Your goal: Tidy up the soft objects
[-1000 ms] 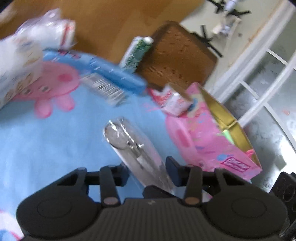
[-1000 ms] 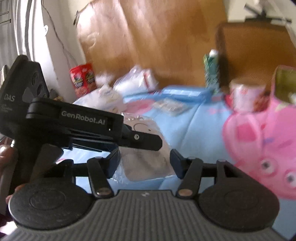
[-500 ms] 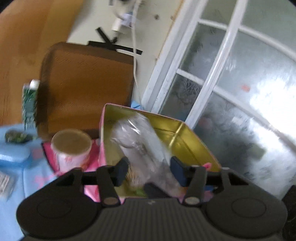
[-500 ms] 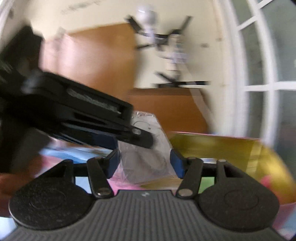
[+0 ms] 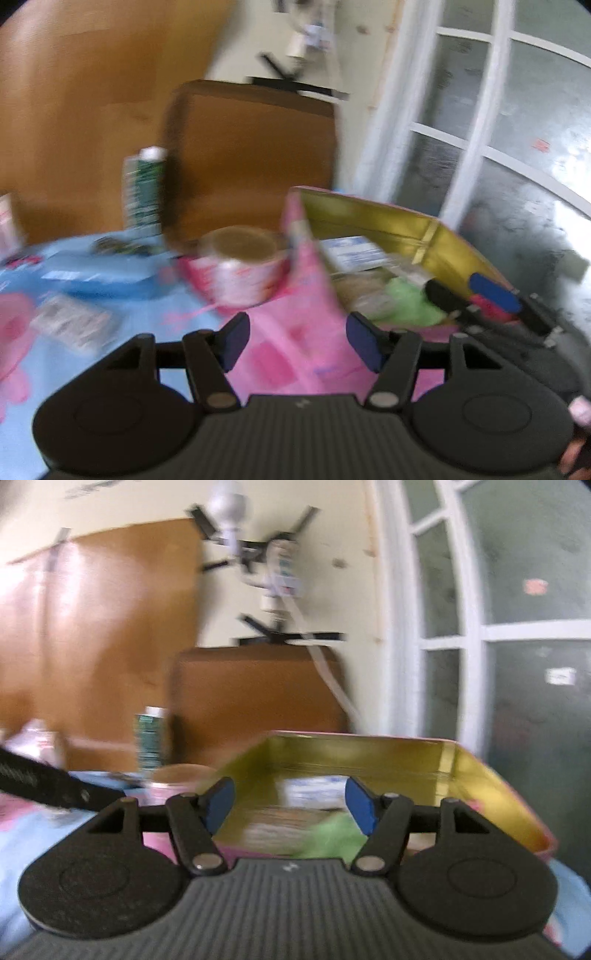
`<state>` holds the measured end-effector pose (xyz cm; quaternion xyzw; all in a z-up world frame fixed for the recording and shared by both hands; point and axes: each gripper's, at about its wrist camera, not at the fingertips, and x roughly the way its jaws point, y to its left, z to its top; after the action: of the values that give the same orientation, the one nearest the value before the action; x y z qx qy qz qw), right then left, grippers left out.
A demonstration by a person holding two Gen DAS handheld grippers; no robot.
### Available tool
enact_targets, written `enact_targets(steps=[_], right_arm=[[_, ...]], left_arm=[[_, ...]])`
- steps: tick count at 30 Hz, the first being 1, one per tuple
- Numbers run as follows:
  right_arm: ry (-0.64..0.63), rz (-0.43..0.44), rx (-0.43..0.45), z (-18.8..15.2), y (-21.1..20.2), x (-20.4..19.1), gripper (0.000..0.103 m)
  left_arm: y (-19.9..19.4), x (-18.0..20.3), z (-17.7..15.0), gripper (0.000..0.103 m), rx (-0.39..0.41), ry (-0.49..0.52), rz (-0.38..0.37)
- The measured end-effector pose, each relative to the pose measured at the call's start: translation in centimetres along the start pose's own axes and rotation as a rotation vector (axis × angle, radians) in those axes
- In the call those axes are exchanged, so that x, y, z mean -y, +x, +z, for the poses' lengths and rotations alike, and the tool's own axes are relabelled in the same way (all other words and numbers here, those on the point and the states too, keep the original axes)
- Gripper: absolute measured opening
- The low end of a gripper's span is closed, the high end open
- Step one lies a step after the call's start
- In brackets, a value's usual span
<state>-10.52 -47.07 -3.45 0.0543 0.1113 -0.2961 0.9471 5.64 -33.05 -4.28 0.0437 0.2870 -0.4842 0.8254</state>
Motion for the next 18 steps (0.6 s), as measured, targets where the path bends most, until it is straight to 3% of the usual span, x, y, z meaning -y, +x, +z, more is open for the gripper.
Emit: enact_targets(steps=[5,9,12,18], right_arm=[[-0.049,0.183,-0.038,0.0,0.2,-5.1,0.069],[-0.097,0.348,-0.125,-0.2,1.2,-9.7,0.069],[-0.142,0.421,-0.19,-0.3,2.6,-12.8,0.069],[-0.179,0.542,-0.33,0.2,8.4,-18.1,0.069]], left_arm=[[-2.9,-6.1,-3.3,0.059,-0.009,-0.094,0.16],[-5.3,-11.2,-5.5,0.059,0.002,-0.164,0.304],[-6.3,-14.2,-7.0,0.064,0.012,-0.211,0.385],[-8.2,-16.1,-7.6,0.07,0.103,-0.297,0.3]])
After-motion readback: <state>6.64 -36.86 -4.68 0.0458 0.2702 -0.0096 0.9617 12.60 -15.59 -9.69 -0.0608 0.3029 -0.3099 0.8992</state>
